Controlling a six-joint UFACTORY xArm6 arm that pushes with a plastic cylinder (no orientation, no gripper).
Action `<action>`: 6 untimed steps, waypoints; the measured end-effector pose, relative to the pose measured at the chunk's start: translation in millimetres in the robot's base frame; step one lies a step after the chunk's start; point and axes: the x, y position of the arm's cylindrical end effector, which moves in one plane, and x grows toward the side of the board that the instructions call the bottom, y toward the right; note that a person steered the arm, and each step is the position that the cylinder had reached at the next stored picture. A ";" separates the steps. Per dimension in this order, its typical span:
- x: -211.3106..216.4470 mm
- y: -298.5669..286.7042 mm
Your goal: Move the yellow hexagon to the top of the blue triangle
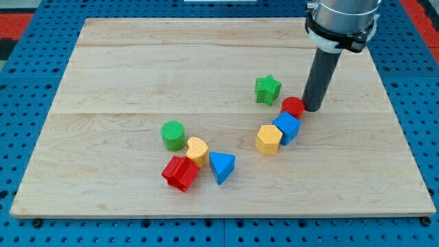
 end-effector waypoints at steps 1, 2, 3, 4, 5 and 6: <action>20.2 -4.6; 33.8 -19.4; 48.2 -48.6; 61.3 -72.0; 62.8 -25.4; 92.7 -8.6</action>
